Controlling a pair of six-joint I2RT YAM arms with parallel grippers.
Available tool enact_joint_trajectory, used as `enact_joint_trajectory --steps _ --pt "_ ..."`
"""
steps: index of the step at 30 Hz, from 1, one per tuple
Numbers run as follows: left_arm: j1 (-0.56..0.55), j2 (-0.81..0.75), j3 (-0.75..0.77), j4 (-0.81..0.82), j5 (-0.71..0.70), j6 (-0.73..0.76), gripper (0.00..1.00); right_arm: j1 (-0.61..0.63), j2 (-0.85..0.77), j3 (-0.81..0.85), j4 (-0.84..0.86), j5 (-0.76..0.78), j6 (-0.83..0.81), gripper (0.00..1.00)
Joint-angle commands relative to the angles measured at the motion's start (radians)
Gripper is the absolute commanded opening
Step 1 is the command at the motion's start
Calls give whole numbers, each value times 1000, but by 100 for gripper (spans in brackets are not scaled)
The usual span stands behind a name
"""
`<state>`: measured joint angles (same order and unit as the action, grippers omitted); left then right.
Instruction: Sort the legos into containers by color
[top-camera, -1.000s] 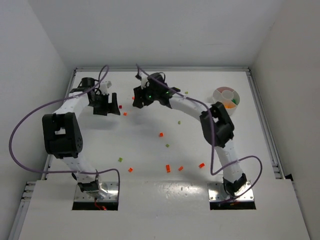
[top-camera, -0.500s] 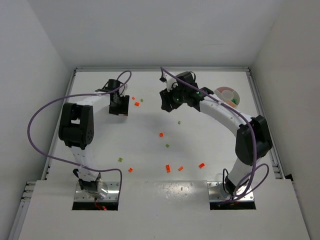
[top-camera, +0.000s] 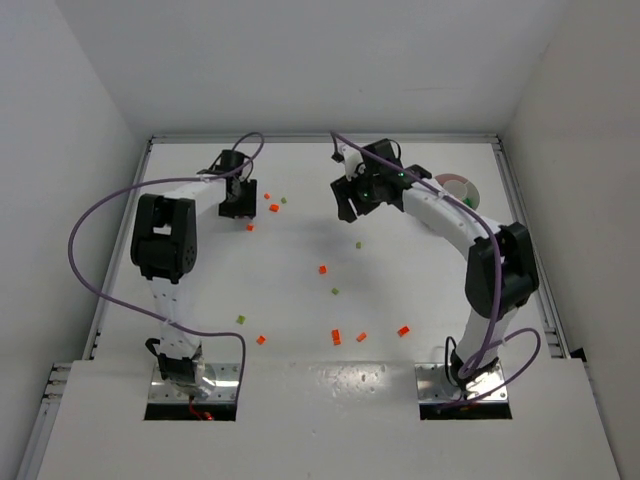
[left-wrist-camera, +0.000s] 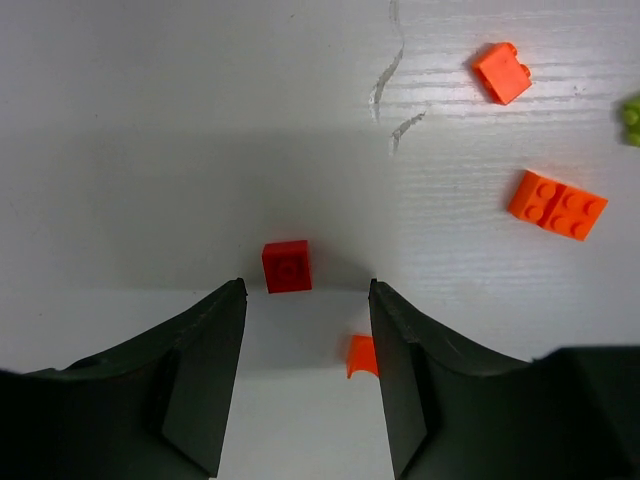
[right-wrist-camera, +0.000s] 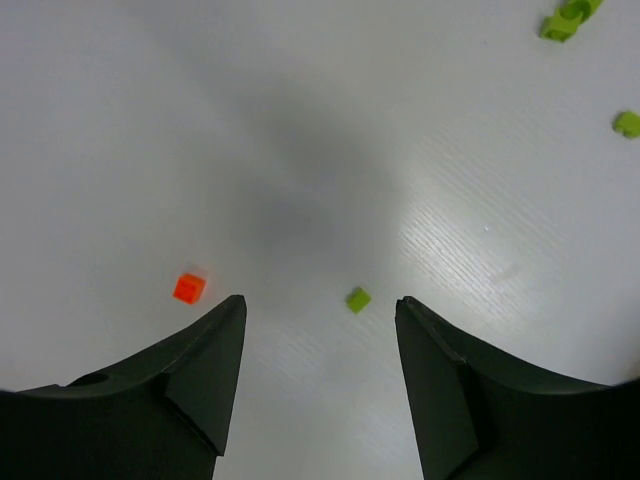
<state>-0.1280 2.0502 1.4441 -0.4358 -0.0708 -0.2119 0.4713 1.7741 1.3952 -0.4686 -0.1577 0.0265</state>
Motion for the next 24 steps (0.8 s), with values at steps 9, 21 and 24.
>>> enact_joint_trajectory --steps 9,21,24 --pt "50 74 102 -4 -9 -4 51 -49 102 122 -156 -158 -39 67" --pt "68 45 47 -14 25 5 41 -49 142 183 -197 -221 -57 59" --pt "68 45 38 -14 34 5 41 -49 162 192 -208 -230 -57 56"
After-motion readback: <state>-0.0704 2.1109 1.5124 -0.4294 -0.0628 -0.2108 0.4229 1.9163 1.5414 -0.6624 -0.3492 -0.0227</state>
